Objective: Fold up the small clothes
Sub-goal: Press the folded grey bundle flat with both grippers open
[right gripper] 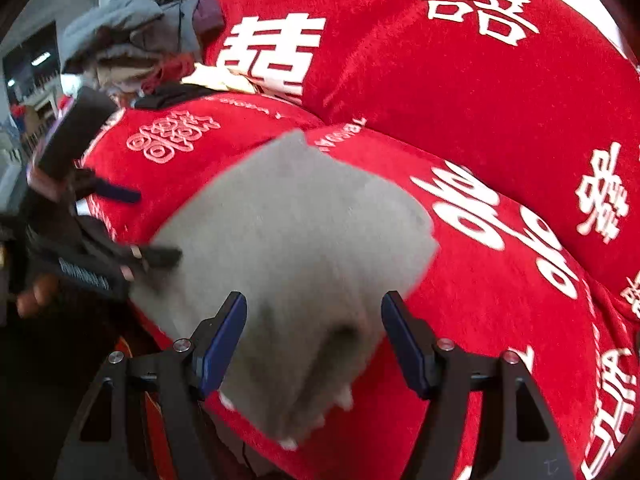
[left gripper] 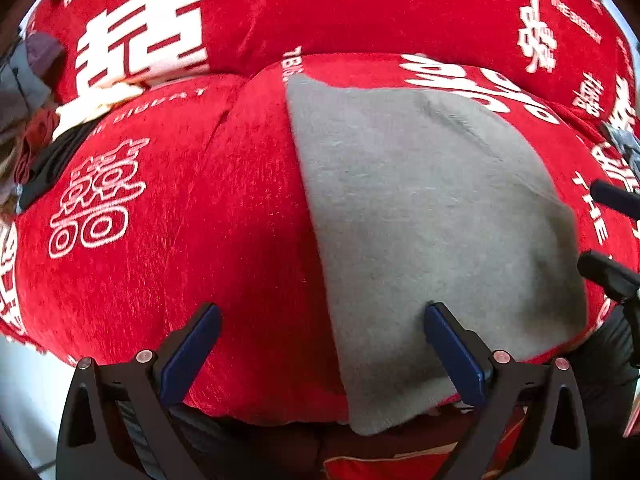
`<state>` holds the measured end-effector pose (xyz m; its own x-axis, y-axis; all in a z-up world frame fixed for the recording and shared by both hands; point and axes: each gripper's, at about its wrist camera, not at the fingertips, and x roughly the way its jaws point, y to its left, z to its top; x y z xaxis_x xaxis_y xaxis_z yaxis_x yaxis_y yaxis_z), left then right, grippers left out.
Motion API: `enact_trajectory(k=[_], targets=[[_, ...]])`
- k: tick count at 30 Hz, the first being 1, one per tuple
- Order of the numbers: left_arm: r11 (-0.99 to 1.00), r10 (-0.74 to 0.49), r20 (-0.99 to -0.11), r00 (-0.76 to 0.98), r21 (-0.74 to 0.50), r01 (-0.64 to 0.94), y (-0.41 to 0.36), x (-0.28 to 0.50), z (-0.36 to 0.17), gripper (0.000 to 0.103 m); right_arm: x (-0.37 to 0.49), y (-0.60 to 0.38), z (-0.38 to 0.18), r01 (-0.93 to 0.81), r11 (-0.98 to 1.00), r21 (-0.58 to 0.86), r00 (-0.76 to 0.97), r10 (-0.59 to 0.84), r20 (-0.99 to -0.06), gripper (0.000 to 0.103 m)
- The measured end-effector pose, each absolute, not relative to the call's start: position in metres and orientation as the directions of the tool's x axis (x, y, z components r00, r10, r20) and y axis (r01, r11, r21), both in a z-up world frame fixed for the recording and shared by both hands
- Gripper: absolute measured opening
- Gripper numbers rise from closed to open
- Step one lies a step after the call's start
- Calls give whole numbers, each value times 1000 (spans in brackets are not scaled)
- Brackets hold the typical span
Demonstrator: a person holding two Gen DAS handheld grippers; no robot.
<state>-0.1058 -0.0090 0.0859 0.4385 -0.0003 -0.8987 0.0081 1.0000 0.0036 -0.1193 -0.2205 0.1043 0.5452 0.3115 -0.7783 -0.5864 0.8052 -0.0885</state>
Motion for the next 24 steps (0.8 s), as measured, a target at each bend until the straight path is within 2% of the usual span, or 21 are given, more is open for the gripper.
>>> enact_trajectory(k=[7, 16, 20, 24], targets=[[1000, -11, -909, 416, -8, 10, -8, -105, 78, 102, -93, -215, 62, -588, 807, -49, 482, 302, -822, 73], [1000, -19, -888, 460, -19, 5, -11, -83, 100, 102, -95, -238, 81, -531, 846, -48, 495, 264, -828, 75], [999, 35, -901, 433, 22, -35, -12, -58, 91, 102, -82, -232, 87, -531, 847, -35, 495, 277, -823, 75], [999, 18, -906, 422, 0, -41, -13, -48, 82, 102, -72, -217, 71, -548, 832, -83, 470, 225, -853, 78]])
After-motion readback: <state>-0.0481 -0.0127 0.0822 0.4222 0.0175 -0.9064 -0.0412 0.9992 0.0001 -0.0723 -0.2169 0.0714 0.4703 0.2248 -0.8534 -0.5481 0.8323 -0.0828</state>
